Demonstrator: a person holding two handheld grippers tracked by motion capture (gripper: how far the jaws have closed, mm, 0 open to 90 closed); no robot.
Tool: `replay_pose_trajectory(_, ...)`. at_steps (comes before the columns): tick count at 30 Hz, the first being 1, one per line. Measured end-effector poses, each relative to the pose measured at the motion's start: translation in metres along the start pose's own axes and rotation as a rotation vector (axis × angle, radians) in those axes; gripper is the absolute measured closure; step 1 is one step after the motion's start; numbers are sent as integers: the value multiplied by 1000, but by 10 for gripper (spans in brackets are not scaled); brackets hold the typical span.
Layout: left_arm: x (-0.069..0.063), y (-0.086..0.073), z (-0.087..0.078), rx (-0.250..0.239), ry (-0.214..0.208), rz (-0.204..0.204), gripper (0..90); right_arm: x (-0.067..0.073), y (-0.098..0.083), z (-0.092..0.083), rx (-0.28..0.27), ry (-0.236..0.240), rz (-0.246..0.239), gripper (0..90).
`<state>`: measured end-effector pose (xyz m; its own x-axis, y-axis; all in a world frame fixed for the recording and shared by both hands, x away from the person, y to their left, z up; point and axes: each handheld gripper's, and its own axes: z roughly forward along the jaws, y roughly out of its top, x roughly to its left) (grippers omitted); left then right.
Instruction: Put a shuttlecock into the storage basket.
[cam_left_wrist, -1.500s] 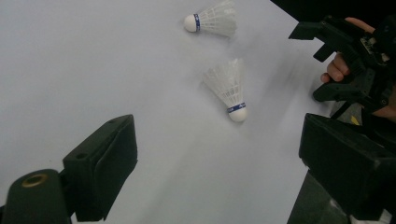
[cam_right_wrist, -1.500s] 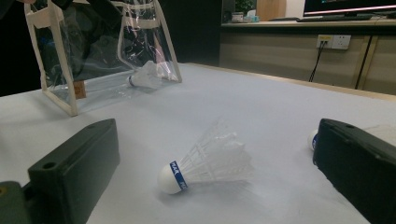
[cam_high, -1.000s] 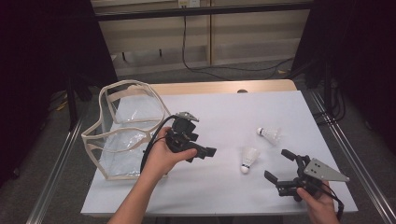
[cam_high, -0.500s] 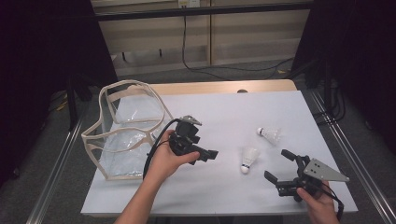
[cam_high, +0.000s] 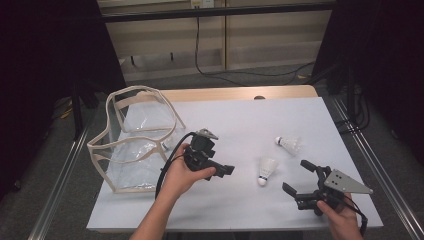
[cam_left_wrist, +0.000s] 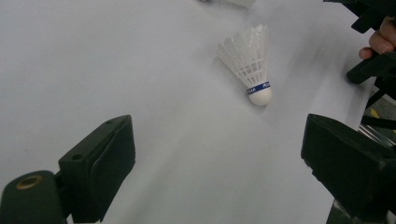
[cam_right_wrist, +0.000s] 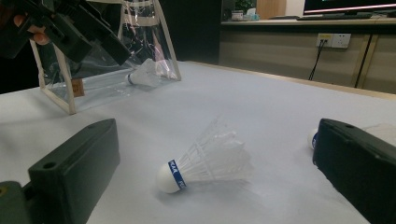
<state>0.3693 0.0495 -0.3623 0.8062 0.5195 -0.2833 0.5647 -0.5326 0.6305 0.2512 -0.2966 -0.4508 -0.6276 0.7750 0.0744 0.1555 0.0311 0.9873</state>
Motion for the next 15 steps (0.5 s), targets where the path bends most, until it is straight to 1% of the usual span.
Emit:
replay_pose_trajectory(2, 0, -1, 2, 5, -8, 7, 100, 0, 0, 0, 1, 0, 1, 4)
replay_pose_trajectory(10, -4, -3, 12, -1, -13, 9, 96, 0, 0, 0, -2, -1, 2, 4)
replay_pose_trajectory(15, -7, -3, 19, 13, -18, 19, 91, 1, 0, -1, -2, 1, 2, 4)
